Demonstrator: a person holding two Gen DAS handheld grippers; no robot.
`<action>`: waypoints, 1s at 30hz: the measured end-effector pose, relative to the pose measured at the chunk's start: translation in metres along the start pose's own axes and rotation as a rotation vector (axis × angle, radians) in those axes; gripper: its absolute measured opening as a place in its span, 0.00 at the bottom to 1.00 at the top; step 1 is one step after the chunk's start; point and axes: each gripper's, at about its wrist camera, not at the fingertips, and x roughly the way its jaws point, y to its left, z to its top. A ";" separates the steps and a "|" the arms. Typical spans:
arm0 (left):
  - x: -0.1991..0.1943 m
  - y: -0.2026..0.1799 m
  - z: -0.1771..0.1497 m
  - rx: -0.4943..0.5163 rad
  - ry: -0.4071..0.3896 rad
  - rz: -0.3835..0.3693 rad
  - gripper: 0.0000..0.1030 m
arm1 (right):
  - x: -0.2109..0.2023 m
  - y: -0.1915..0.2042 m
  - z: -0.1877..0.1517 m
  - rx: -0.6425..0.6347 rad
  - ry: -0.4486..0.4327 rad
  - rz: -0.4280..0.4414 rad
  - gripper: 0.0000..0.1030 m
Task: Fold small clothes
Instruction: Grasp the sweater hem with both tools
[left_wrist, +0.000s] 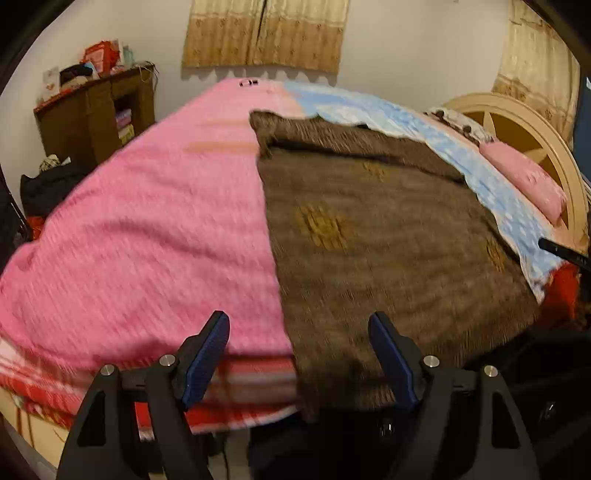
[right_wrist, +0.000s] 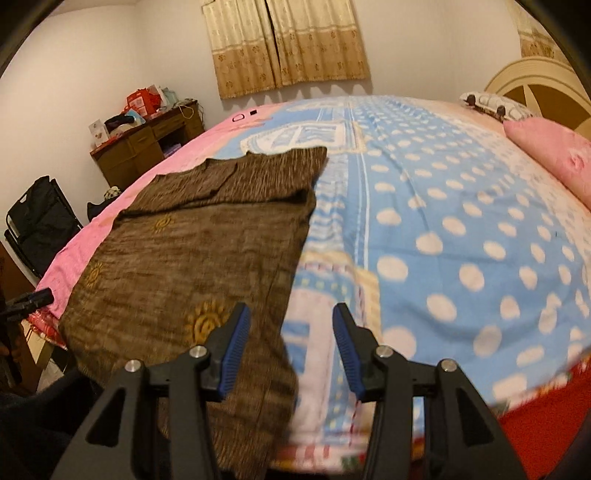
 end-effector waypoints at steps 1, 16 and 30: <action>0.002 -0.002 -0.006 -0.003 0.011 -0.010 0.76 | -0.001 0.000 -0.004 0.014 0.003 0.006 0.48; 0.028 -0.027 -0.026 0.039 0.107 0.096 0.76 | -0.001 0.023 -0.018 -0.006 0.030 0.023 0.48; 0.044 -0.038 -0.028 0.049 0.183 0.135 0.76 | -0.014 0.007 -0.049 0.031 0.092 -0.028 0.63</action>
